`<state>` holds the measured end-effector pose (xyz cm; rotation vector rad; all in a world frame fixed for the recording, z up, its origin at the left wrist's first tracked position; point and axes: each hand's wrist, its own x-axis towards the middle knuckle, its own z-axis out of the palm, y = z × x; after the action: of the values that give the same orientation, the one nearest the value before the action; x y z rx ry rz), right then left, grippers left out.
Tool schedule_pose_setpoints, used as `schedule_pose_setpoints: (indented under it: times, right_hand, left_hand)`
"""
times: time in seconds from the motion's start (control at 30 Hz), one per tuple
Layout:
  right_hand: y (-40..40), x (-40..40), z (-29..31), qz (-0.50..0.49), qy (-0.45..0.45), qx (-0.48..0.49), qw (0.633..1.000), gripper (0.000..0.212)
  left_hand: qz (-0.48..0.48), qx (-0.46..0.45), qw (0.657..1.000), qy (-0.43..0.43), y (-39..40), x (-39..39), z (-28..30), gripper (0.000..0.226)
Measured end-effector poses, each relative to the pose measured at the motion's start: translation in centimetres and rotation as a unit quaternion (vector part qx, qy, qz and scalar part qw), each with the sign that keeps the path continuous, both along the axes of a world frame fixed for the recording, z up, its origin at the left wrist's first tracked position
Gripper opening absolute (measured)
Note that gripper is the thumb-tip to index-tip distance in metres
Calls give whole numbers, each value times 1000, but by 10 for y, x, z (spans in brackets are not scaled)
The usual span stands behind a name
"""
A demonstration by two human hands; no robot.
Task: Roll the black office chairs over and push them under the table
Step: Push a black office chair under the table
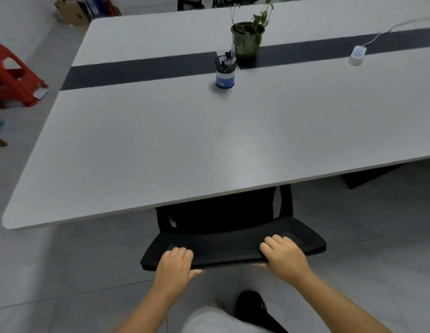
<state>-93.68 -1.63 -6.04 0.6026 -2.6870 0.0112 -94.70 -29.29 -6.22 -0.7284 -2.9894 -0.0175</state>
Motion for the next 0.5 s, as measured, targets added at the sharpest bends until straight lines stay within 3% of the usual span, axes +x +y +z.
schedule_pose_setpoints:
  times: [0.1, 0.23, 0.5]
  right_hand:
    - [6, -19, 1, 11, 0, 11, 1000, 33]
    - [14, -28, -4, 19, 12, -6, 1000, 46]
    - [26, -67, -10, 35, 27, 5, 999, 47]
  left_hand:
    - [-4, 10, 1000, 19, 4, -14, -2, 46]
    - [13, 52, 996, 74, 8, -19, -8, 46]
    - [11, 72, 988, 135, 20, -50, -7, 49]
